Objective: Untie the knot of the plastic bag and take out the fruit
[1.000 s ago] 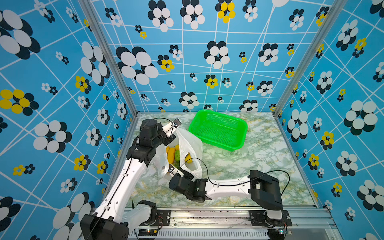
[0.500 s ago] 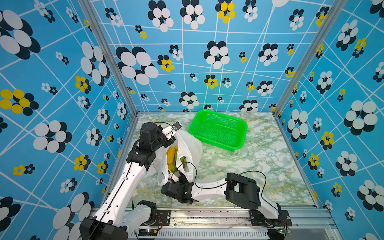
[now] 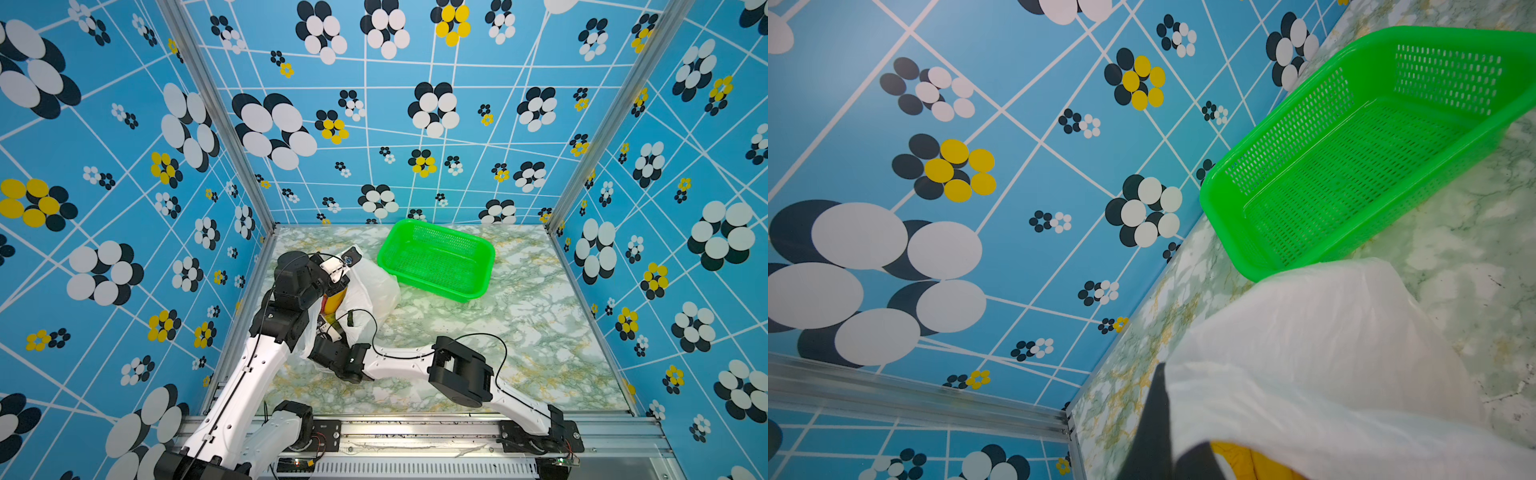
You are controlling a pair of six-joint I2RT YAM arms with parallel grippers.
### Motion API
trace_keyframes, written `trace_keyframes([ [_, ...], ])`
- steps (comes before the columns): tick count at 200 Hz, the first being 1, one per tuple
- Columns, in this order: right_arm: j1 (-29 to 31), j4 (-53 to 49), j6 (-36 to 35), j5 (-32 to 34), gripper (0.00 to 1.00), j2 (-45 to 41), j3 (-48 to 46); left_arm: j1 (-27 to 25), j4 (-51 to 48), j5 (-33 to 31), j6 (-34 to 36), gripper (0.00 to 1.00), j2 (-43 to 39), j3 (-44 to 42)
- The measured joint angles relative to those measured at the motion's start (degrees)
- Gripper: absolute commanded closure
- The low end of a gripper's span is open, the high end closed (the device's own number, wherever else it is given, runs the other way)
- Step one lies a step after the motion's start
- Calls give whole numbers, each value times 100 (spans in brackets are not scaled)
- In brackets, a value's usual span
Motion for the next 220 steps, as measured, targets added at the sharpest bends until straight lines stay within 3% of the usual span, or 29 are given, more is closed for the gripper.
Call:
trace_keyframes([
  [11,-4,203,-55,-9,9,-76,-199,-2,57,31,28,100,-68,-85],
  [50,0,632,-254,-33,28,-973,-1692,0,341,81,179,100,-164,-317],
  [72,0,883,-365,-52,31,-1506,-2527,0,391,83,219,100,-142,-393],
  [92,-2,1071,-527,-116,34,-1759,-2745,0,413,129,216,100,-155,-393],
  [156,-131,1311,-586,-59,34,-1891,-2433,-127,455,168,365,100,-345,-457],
  [179,-278,1132,-538,120,19,-1731,-2006,-127,455,188,367,100,-343,-459],
  [220,-568,769,-496,-66,9,-1246,-1375,-127,455,223,391,100,-345,-459],
])
